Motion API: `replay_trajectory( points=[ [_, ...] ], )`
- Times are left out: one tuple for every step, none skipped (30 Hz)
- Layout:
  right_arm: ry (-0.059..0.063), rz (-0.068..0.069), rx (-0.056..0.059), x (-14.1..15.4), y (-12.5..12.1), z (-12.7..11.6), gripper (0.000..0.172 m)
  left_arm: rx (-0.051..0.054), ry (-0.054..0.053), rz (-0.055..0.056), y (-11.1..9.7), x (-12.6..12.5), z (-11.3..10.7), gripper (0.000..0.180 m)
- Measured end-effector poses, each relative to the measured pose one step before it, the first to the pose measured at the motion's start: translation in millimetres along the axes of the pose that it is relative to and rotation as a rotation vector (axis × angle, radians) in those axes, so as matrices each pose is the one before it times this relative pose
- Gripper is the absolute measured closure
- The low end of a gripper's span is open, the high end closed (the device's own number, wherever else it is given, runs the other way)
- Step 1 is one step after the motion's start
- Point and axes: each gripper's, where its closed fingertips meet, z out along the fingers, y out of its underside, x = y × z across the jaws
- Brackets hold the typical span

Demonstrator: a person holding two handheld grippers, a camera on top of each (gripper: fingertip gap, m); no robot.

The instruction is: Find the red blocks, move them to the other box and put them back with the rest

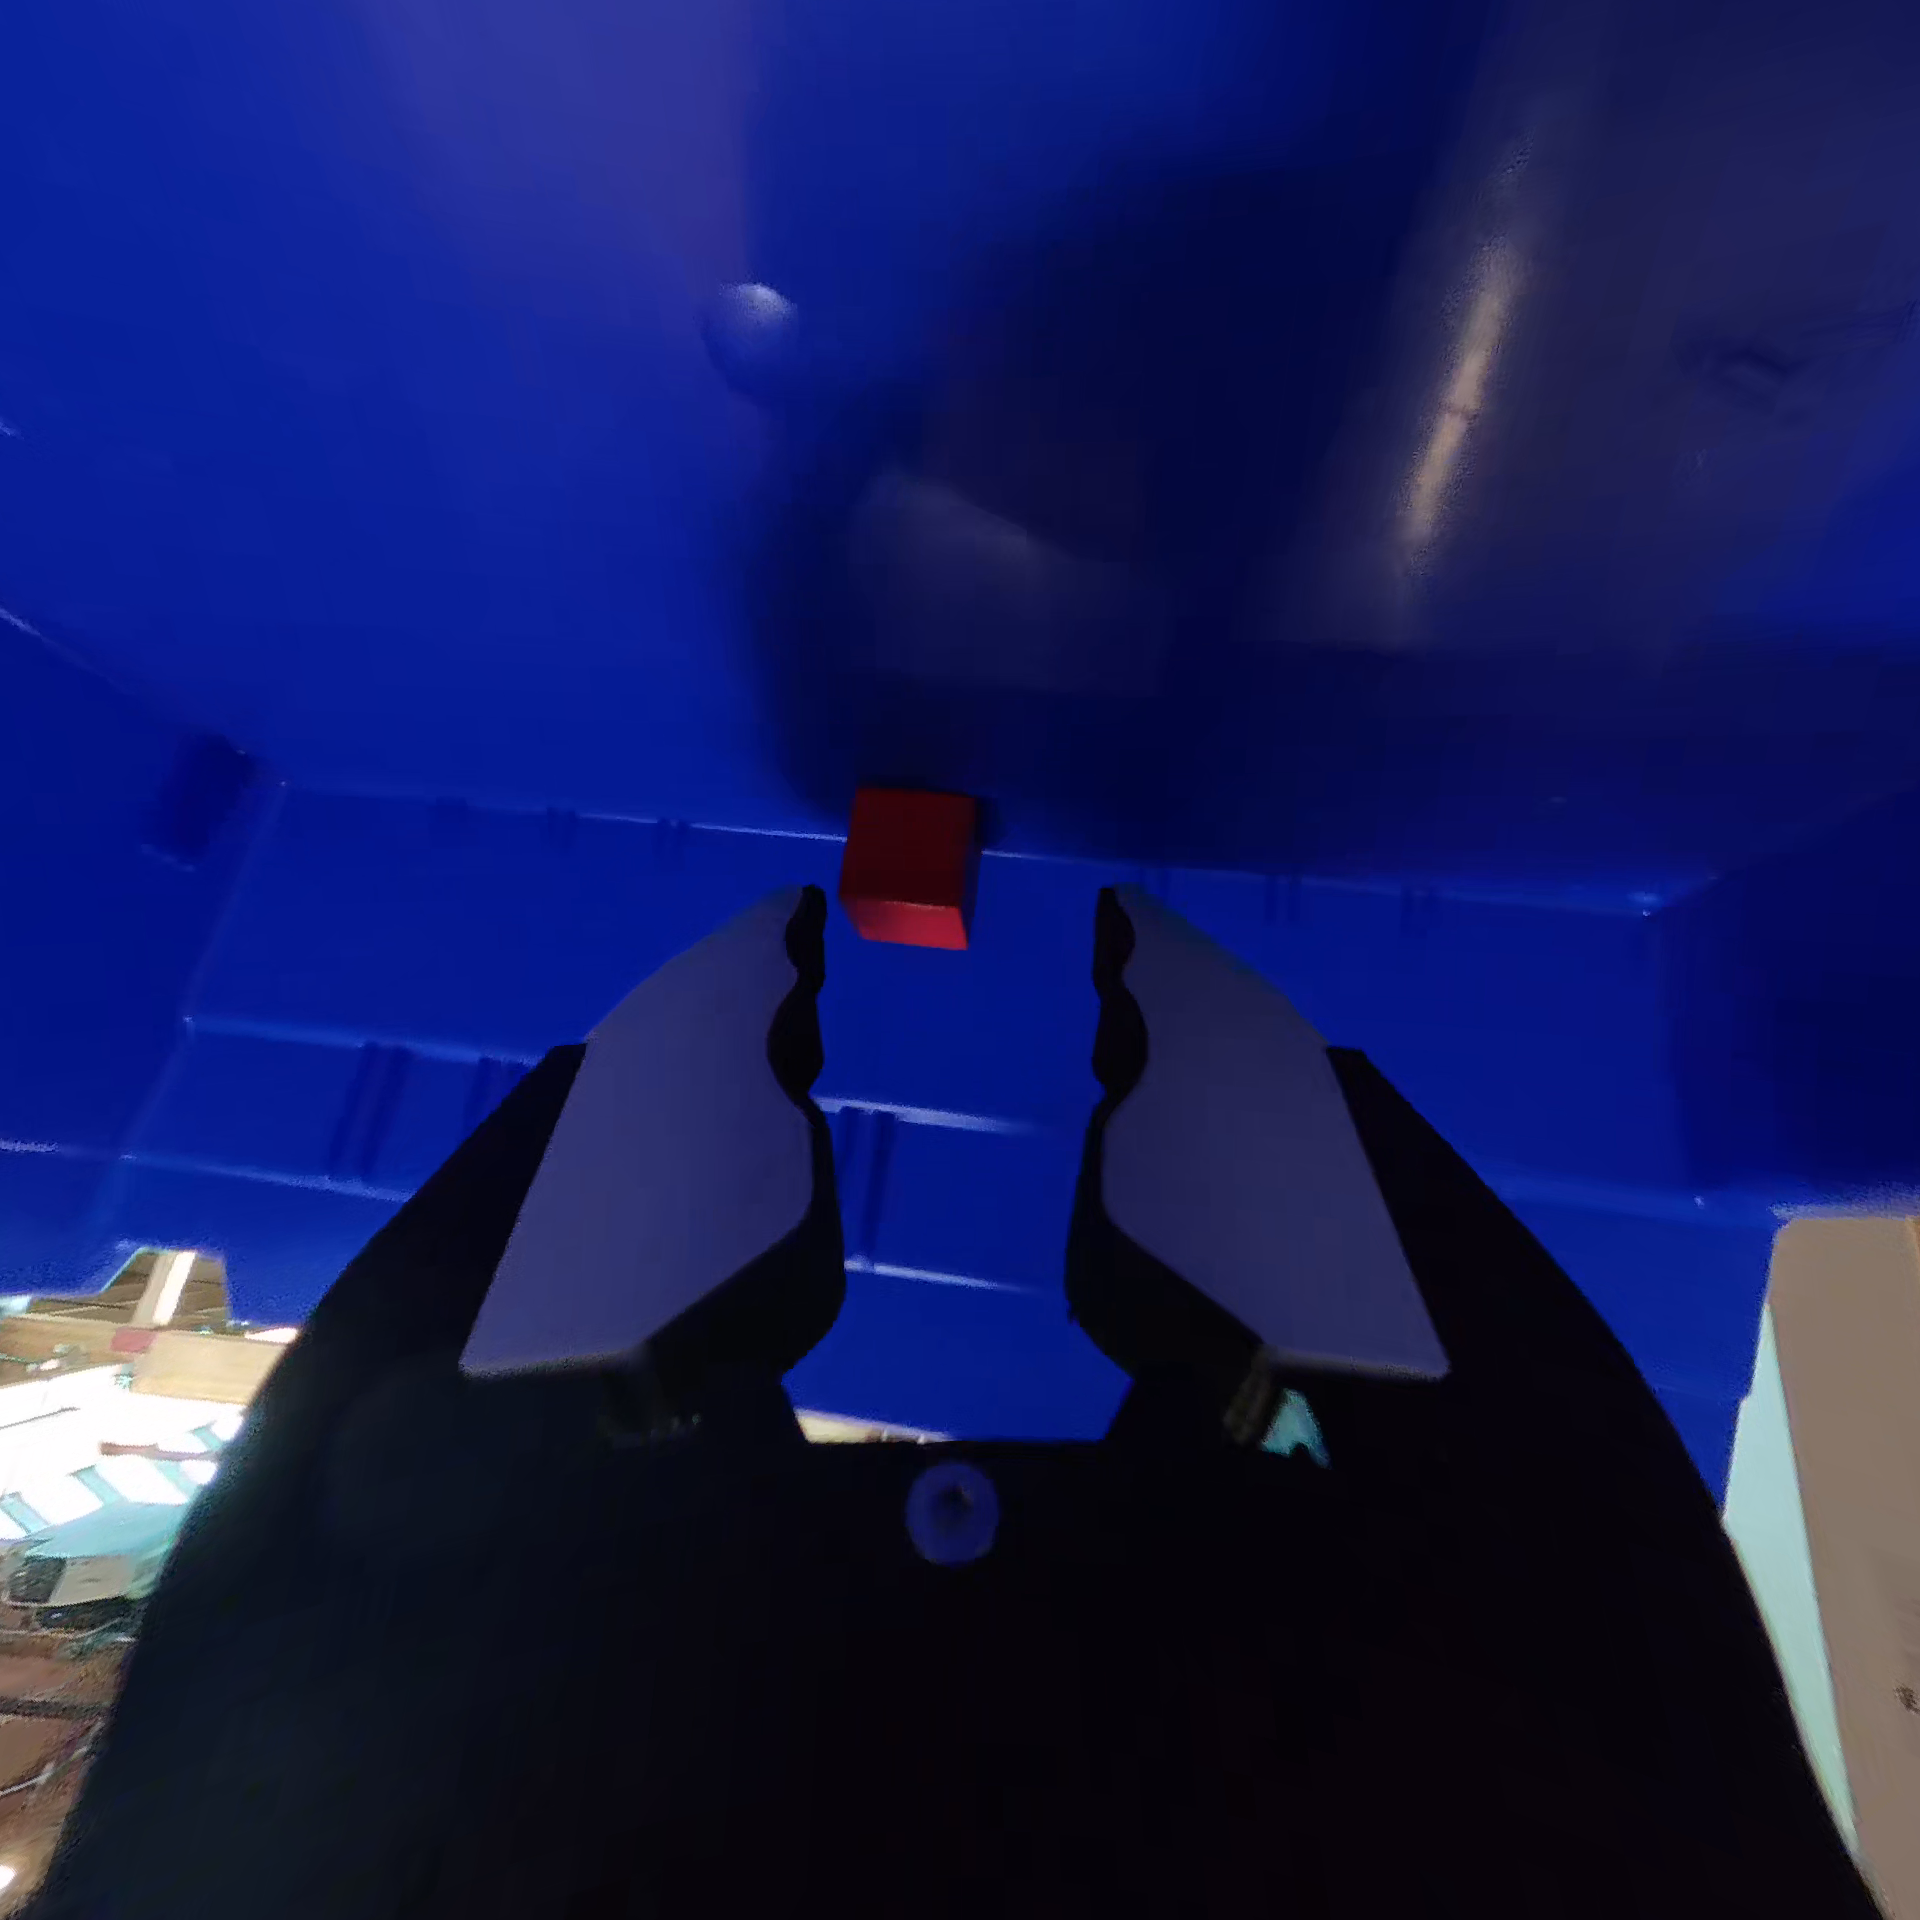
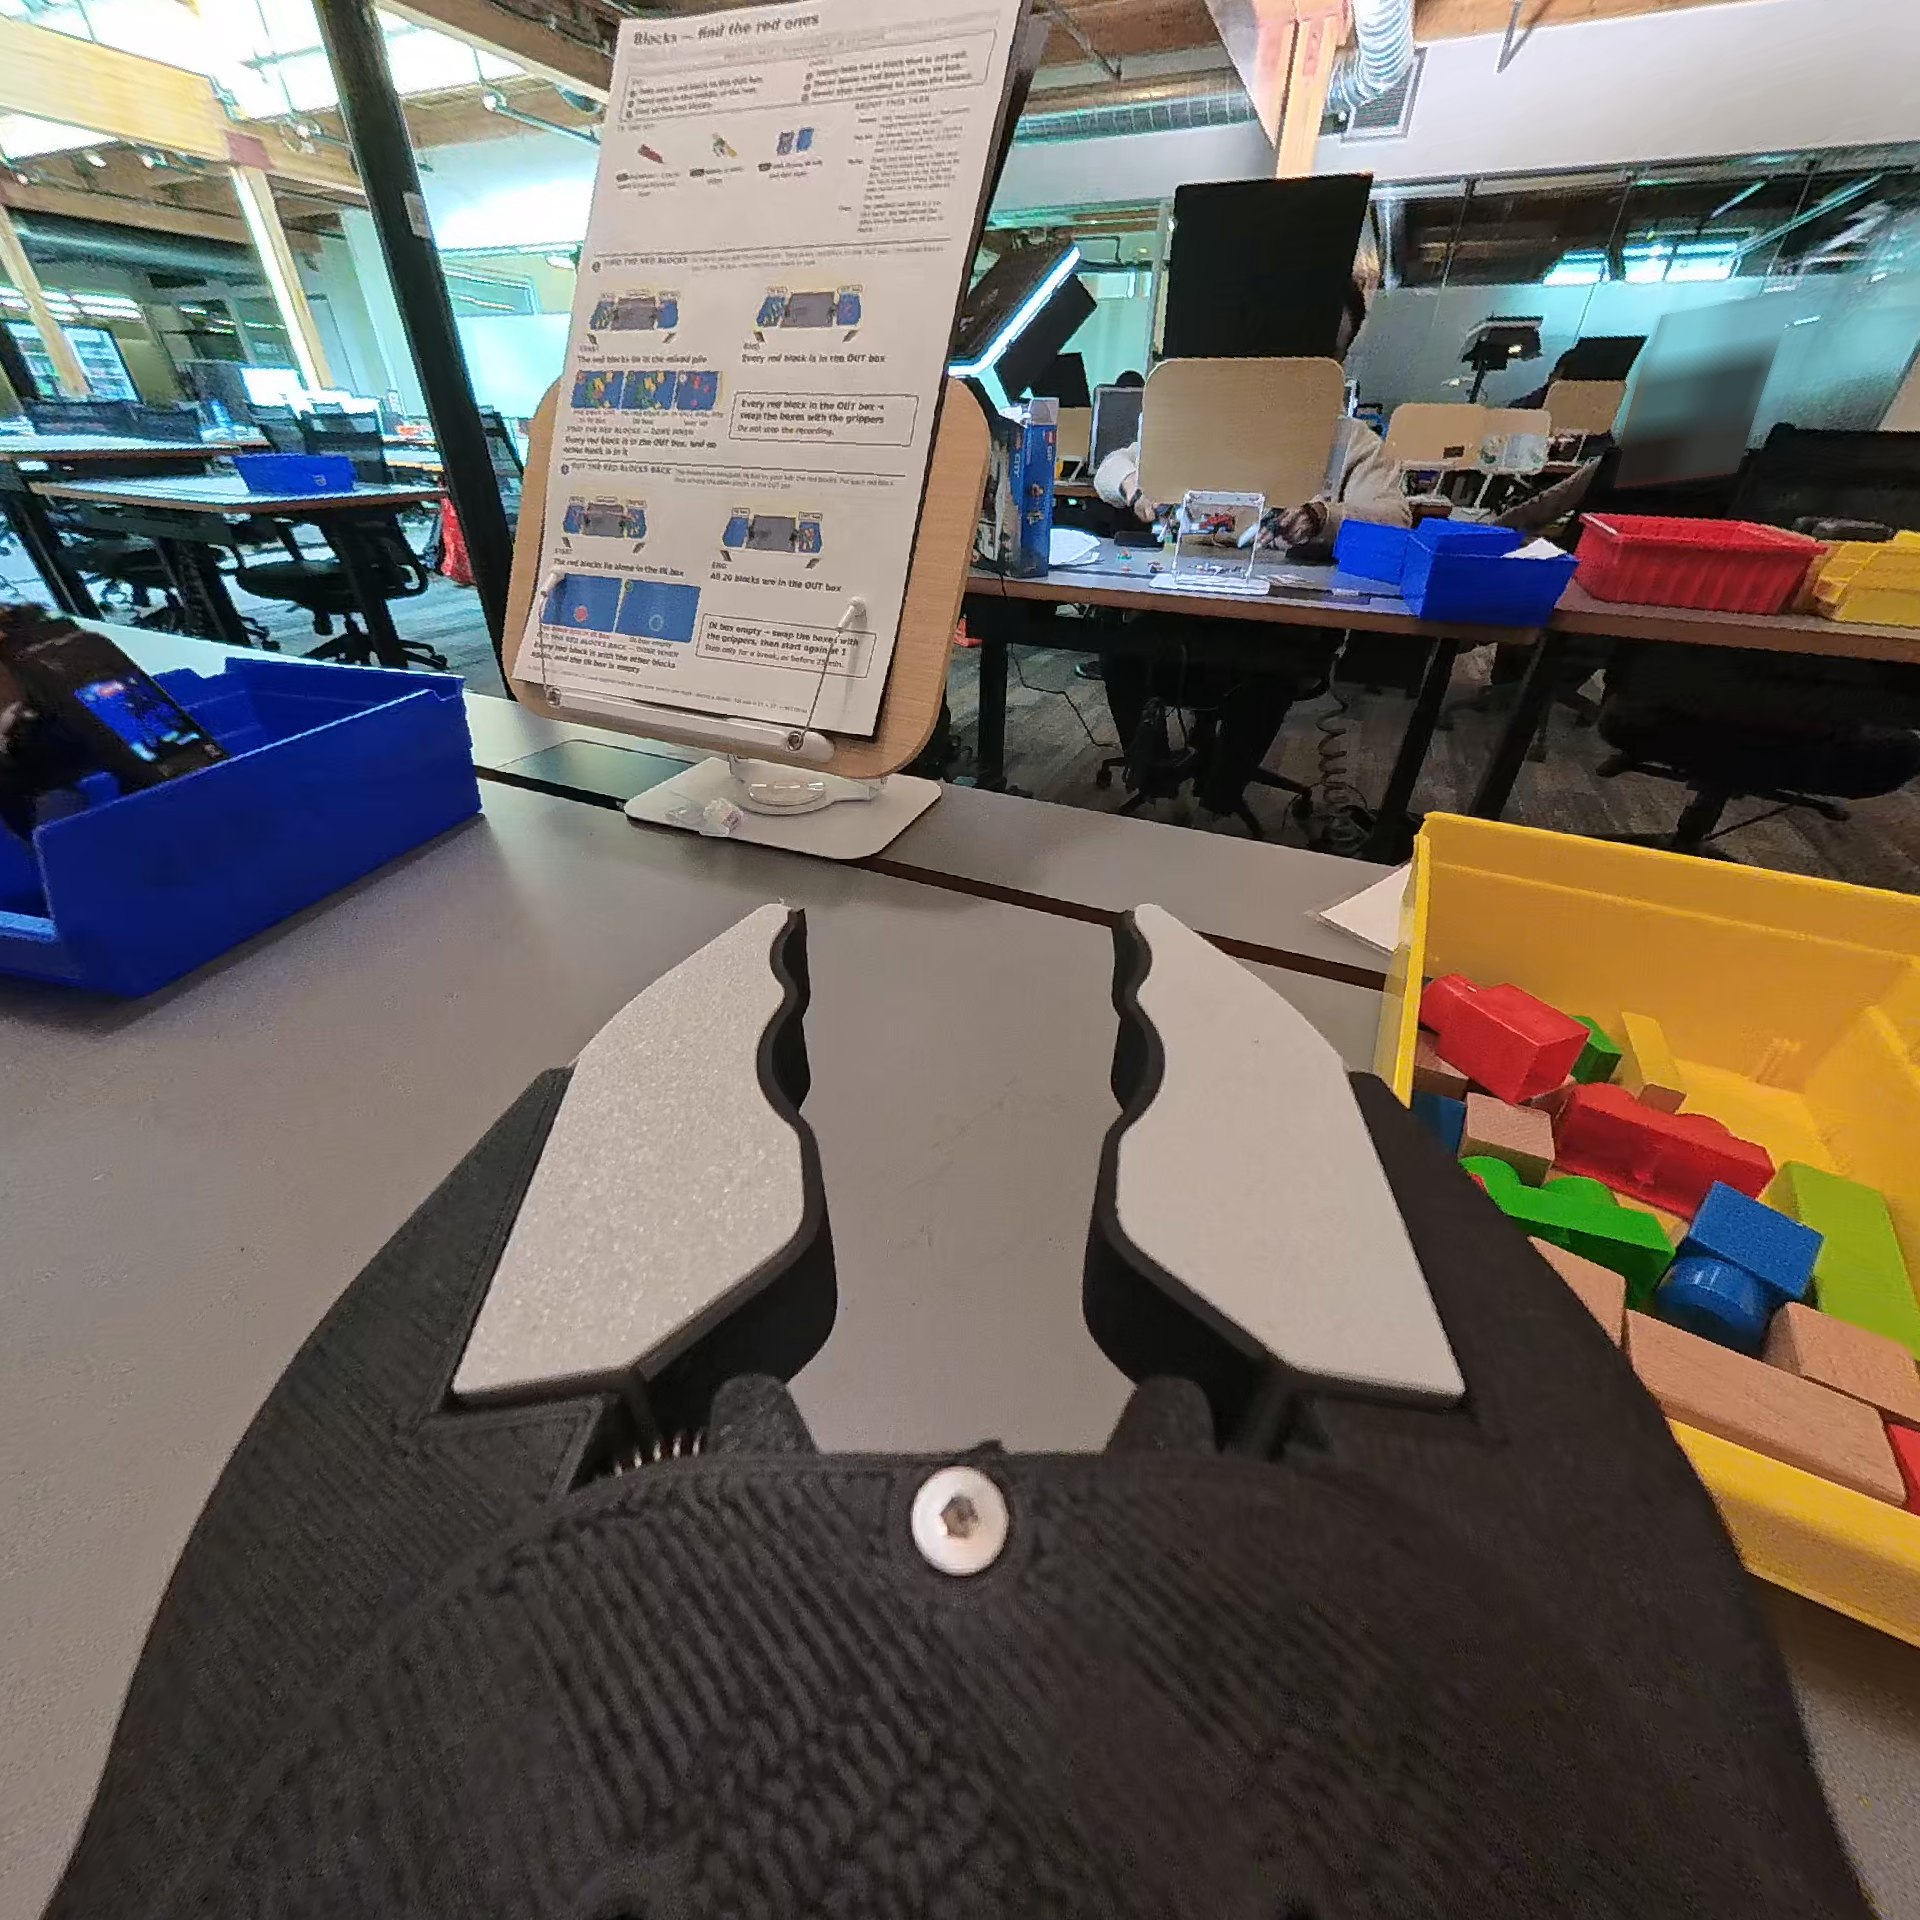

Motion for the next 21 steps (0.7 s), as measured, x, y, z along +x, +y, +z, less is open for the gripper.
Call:
replay_trajectory(
  points=[
    [-0.0017, 0.0010, 0.0016, -0.45, 0.18, 0.13, 0.115, -0.0024, 0.0114, -0.0117, -1.15, 1.41, 2.41, 0.133],
    [-0.0025, -0.0009, 0.0003, -0.54, 0.35, 0.19, 0.115, 0.0001, 0.0188, -0.0069, -1.37, 2.85, 2.02, 0.139],
    [-0.0015, -0.0020, -0.0023, -0.44, 0.79, 0.43, 0.115, -0.0040, 0.0123, -0.0011, -0.01, 1.95, 0.91, 0.146],
    [0.0003, -0.0029, -0.0042, 0.09, 1.04, 0.63, 0.115, -0.0035, -0.0158, -0.0067, 0.26, -2.12, -0.09, 0.146],
    [0.0013, -0.0028, -0.0047, 0.35, 1.09, 0.59, 0.115, 0.0056, -0.0073, -0.0114, -0.82, -0.76, -0.48, 0.152],
    [0.0004, 0.0002, -0.0033, 0.31, 0.93, 0.67, 0.115, 0.0096, -0.0037, -0.0123, -0.64, -0.40, -0.75, 0.157],
    [-0.0030, 0.0032, -0.0008, -0.16, 0.50, 0.49, 0.115, 0.0095, 0.0038, -0.0162, 0.05, 0.50, -0.79, 0.158],
    [-0.0049, 0.0029, 0.0019, -0.71, 0.25, 0.28, 0.115, 0.0170, 0.0034, -0.0216, -1.01, 0.53, -0.89, 0.158],
    [-0.0022, 0.0009, 0.0017, -0.35, 0.28, 0.27, 0.115, 0.0227, -0.0008, -0.0197, -1.52, 0.15, -1.39, 0.158],
    [0.0015, -0.0009, -0.0017, 0.48, 0.82, 0.22, 0.115, 0.0209, 0.0043, -0.0152, -1.08, 1.12, -1.85, 0.158],
    [0.0017, 0.0000, -0.0053, 0.53, 1.29, 0.17, 0.115, 0.0181, 0.0044, -0.0118, -0.24, 1.35, -3.29, 0.157],
    [-0.0004, 0.0006, -0.0039, 0.06, 1.10, 0.15, 0.115, 0.0181, -0.0063, -0.0100, 0.59, -0.42, -5.46, 0.158],
    [-0.0010, 0.0010, -0.0002, -0.07, 0.73, 0.13, 0.115, 0.0285, -0.0128, -0.0160, 0.18, -1.83, -8.22, 0.158],
    [-0.0024, 0.0021, 0.0009, -0.67, 0.47, 0.31, 0.116, 0.0541, -0.0095, -0.0272, -2.43, -1.74, -10.94, 0.157],
    [-0.0053, 0.0003, 0.0011, -1.10, 0.04, 0.54, 0.116, 0.0833, -0.0094, -0.0380, -6.21, -1.98, -13.92, 0.157],
    [-0.0068, -0.0049, 0.0028, -1.63, -0.39, 0.71, 0.116, 0.1029, -0.0044, -0.0425, -9.34, -1.14, -16.19, 0.157],
    [-0.0066, -0.0090, 0.0024, -1.98, -0.36, 1.04, 0.116, 0.1122, -0.0005, -0.0390, -11.66, 0.10, -17.56, 0.158],
    [-0.0071, -0.0110, 0.0015, -2.37, -0.38, 1.24, 0.115, 0.1111, -0.0065, -0.0305, -13.07, 0.29, -17.63, 0.158],
    [-0.0118, -0.0143, 0.0040, -3.78, -0.57, 1.76, 0.115, 0.1039, -0.0107, -0.0243, -13.67, 0.70, -17.28, 0.158],
    [-0.0197, -0.0169, 0.0045, -5.76, -0.64, 2.32, 0.115, 0.1012, -0.0069, -0.0181, -15.24, 2.71, -16.37, 0.158],
    [-0.0250, -0.0155, 0.0029, -7.41, -0.56, 2.97, 0.115, 0.1097, -0.0001, -0.0129, -18.41, 5.61, -14.74, 0.158]
  ],
)
